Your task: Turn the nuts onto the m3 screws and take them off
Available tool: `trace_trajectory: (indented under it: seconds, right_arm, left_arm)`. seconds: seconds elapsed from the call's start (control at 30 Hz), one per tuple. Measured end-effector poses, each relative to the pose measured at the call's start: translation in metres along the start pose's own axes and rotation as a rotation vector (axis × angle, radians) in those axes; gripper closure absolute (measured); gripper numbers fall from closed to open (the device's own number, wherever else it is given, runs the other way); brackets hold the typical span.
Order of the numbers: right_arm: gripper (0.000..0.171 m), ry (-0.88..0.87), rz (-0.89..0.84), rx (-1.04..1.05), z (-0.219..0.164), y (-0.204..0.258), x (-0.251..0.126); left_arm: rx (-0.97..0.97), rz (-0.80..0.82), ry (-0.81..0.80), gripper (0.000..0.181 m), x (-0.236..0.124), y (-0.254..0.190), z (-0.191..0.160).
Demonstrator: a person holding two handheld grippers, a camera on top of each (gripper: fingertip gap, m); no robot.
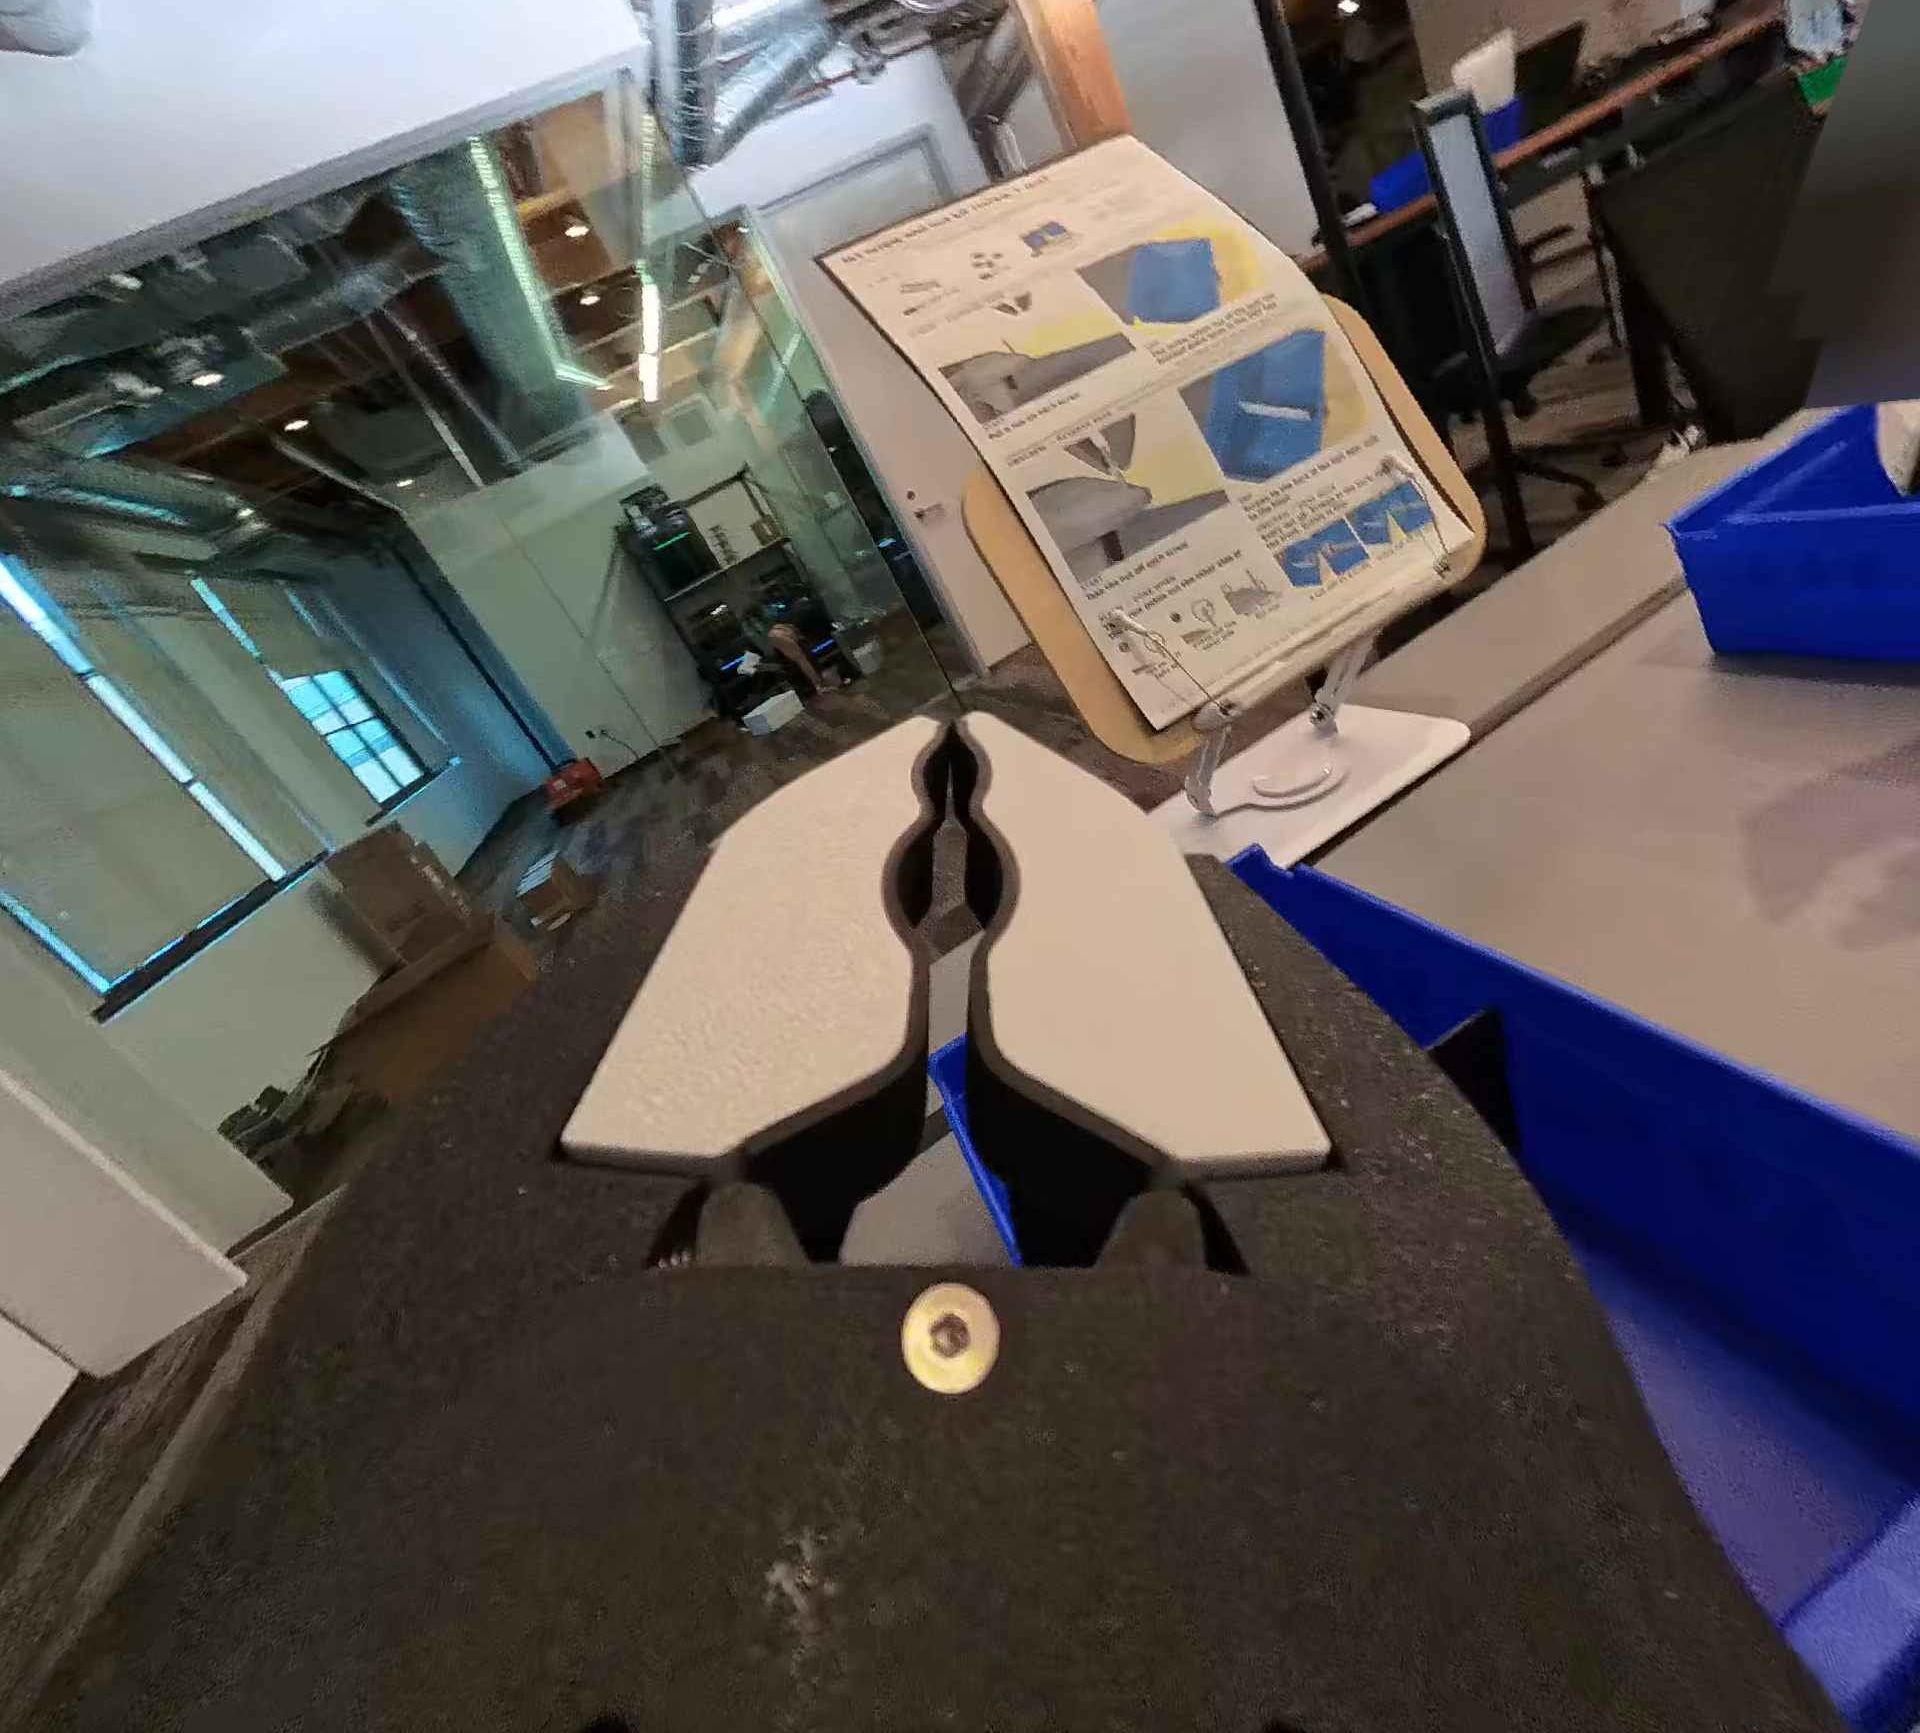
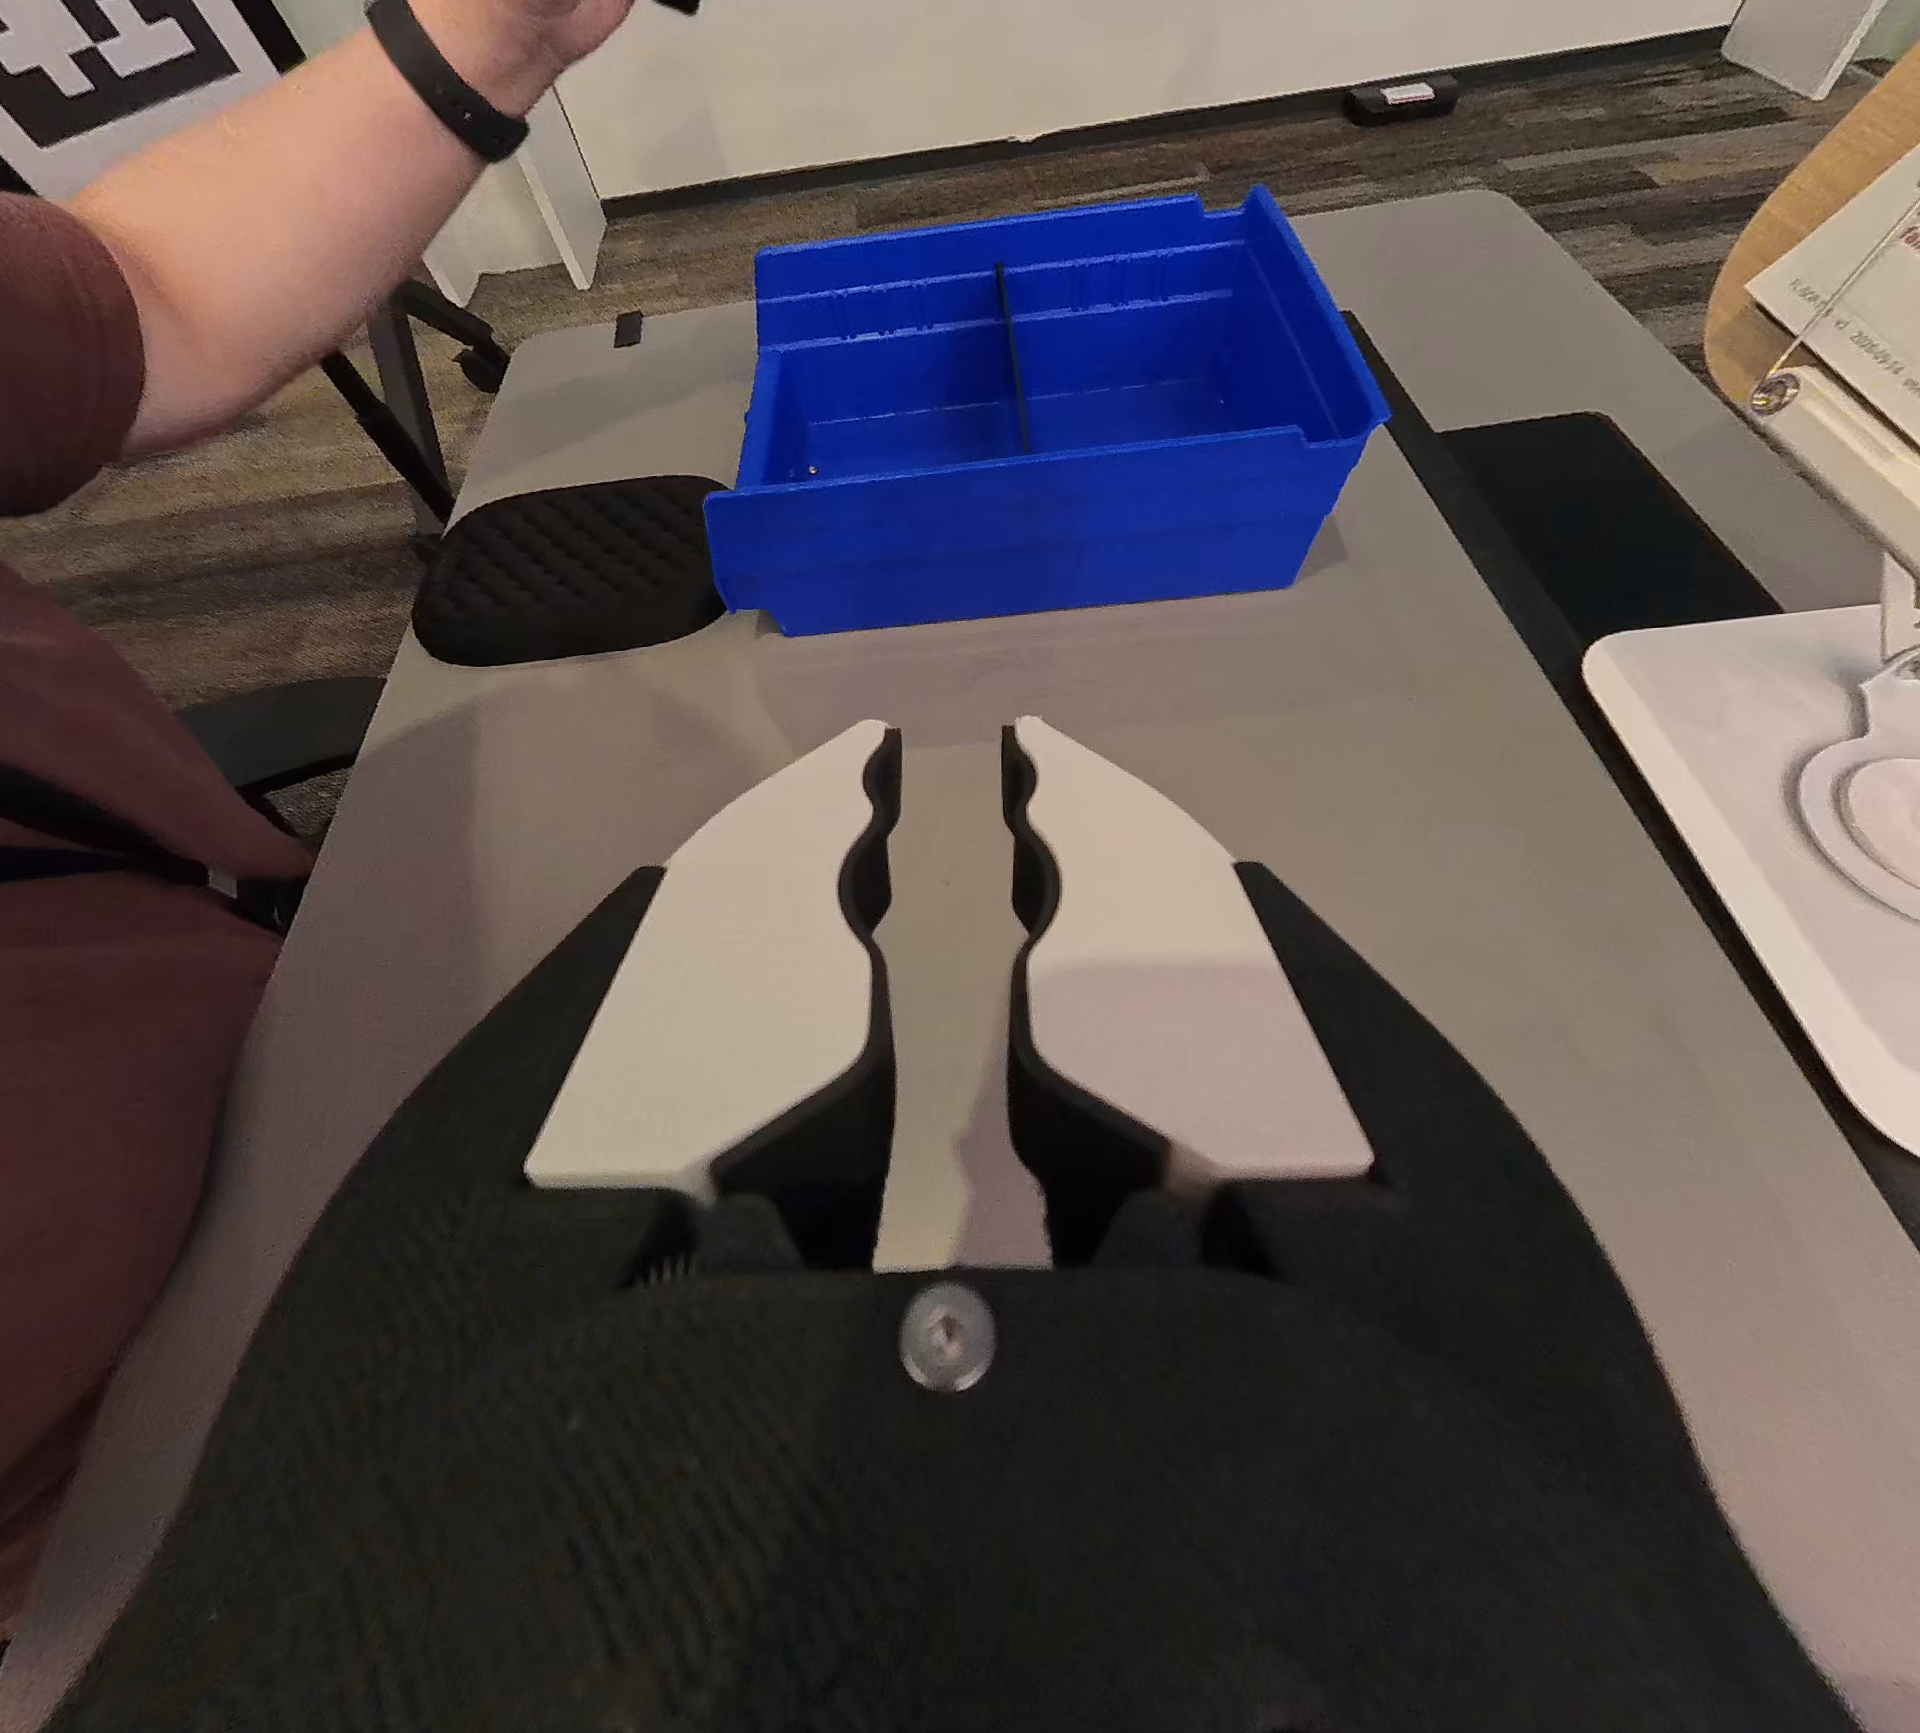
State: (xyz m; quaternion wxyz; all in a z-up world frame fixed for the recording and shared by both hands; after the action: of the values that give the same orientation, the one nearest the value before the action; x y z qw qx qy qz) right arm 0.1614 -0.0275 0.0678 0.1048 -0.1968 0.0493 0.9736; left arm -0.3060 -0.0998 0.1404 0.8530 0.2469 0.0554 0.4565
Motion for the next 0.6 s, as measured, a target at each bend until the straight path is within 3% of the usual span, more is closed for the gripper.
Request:
trace_trajectory:
  seconds: [0.07, 0.3, 0.43, 0.6]
  right_arm:
    - [0.152, 0.008, -0.001, 0.003, -0.002, -0.001, 0.001]
    - [0.152, 0.060, -0.003, -0.011, -0.010, -0.003, 0.011]
    - [0.152, 0.082, 0.001, -0.012, -0.014, -0.005, 0.018]
    - [0.152, 0.098, 0.018, 0.009, -0.020, -0.009, 0.024]
  left_arm:
    - [0.049, -0.078, 0.060, 0.181, 0.008, 0.003, -0.005]
    - [0.277, -0.605, 0.486, 0.179, 0.038, -0.019, -0.043]
    - [0.334, -0.841, 0.647, 0.167, 0.047, -0.038, -0.068]
    - [0.461, -1.088, 0.773, 0.165, 0.051, -0.062, -0.103]
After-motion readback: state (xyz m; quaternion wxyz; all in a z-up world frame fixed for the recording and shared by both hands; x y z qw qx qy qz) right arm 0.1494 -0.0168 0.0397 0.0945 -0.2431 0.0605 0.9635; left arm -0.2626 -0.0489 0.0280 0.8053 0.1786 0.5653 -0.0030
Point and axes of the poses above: each gripper's, where its closed fingertips meet, x out along the fingers, z out of its top, y = z × x across the jaws, the point moved 9 cm from there along -x, back along the fingers, and after that the axes turned 6 degrees about -z, right-handed, at the moved point
